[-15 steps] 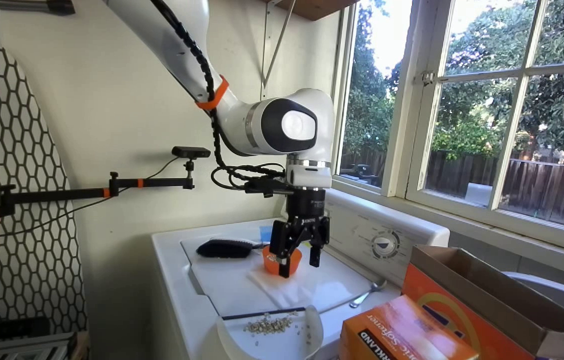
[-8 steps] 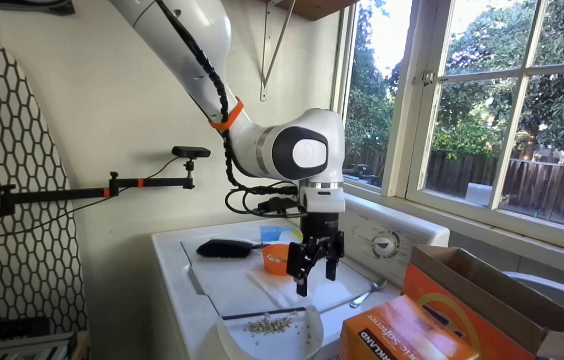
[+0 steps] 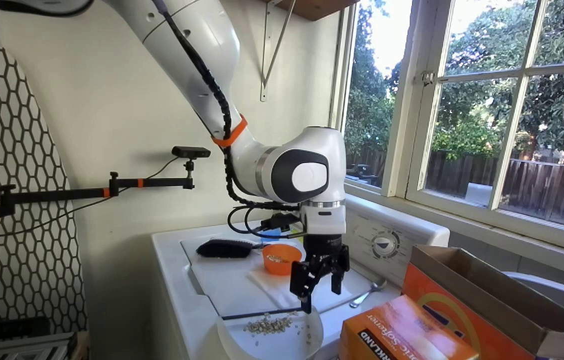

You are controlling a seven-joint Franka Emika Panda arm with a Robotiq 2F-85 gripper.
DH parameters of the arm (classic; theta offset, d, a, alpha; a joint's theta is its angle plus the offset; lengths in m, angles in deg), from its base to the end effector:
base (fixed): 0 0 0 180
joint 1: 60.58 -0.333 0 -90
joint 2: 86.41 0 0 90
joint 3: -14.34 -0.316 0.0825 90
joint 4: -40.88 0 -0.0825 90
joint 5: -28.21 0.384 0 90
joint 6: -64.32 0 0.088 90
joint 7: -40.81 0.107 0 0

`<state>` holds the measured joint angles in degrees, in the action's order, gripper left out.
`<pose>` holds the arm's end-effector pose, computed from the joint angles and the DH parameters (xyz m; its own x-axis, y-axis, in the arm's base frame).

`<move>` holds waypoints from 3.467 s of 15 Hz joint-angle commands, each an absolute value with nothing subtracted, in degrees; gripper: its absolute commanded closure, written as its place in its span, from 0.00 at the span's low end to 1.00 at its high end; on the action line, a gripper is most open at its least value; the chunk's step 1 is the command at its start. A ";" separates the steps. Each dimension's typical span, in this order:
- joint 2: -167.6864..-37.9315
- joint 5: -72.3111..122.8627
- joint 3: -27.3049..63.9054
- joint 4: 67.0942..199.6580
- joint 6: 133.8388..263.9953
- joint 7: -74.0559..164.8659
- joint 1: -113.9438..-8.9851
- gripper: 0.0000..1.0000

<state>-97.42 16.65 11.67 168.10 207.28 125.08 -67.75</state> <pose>0.5468 0.0959 0.2967 0.4066 -0.9041 0.1315 -0.9070 -0.4168 -0.0605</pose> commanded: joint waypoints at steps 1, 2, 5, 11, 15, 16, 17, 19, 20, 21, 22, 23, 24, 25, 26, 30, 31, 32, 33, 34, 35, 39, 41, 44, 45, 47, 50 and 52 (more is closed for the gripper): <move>-98.17 14.98 13.26 169.41 209.76 128.60 -69.22 0.00; -98.43 14.85 13.46 169.45 209.99 128.99 -69.39 0.00; -99.46 14.47 14.06 169.22 210.33 130.85 -70.19 0.00; -100.71 14.27 14.59 169.46 210.55 131.87 -71.36 0.00; -101.12 14.09 15.37 169.83 210.85 132.90 -71.73 0.03; -101.28 13.94 15.62 169.87 210.84 133.25 -71.77 0.01; -101.41 13.57 15.94 169.90 210.79 133.80 -71.89 0.02; -101.60 13.22 16.40 169.91 210.82 134.68 -71.93 0.02; -101.72 12.99 16.59 169.86 210.77 135.06 -71.96 0.01; -101.90 12.87 16.77 169.77 210.76 135.24 -71.99 0.05; -102.02 13.24 16.71 169.77 210.86 135.03 -71.88 0.08; -102.20 13.14 16.72 169.63 210.57 134.96 -71.95 0.20; -102.35 13.22 16.74 169.58 210.57 134.94 -71.96 0.30; -102.47 13.21 16.80 169.50 210.51 134.93 -71.98 0.35; -102.54 13.20 16.84 169.47 210.49 134.94 -72.01 0.43; -102.91 13.23 17.00 169.26 210.21 134.90 -72.18 0.68; -102.98 13.17 17.04 169.19 210.16 134.89 -72.23 0.70; -103.00 13.14 17.07 169.15 210.14 134.89 -72.25 0.71; -103.00 13.12 17.11 169.12 210.10 134.91 -72.27 0.71; -103.02 13.11 17.12 169.09 210.11 134.91 -72.28 0.72; -103.02 13.07 17.15 169.04 210.12 134.99 -72.31 0.74; -103.08 13.23 17.17 168.85 209.98 135.48 -72.38 1.00; -103.10 13.30 17.11 168.80 209.81 136.23 -72.39 0.98; -103.16 13.84 16.90 168.73 209.48 136.53 -72.22 0.98; -103.14 14.33 16.75 168.71 209.31 136.67 -72.10 0.99; -102.92 16.28 16.28 168.53 208.13 137.11 -71.71 0.99; -102.42 19.63 15.51 167.86 205.23 137.73 -71.36 0.98; -102.11 22.18 15.01 167.23 202.08 137.78 -71.06 0.99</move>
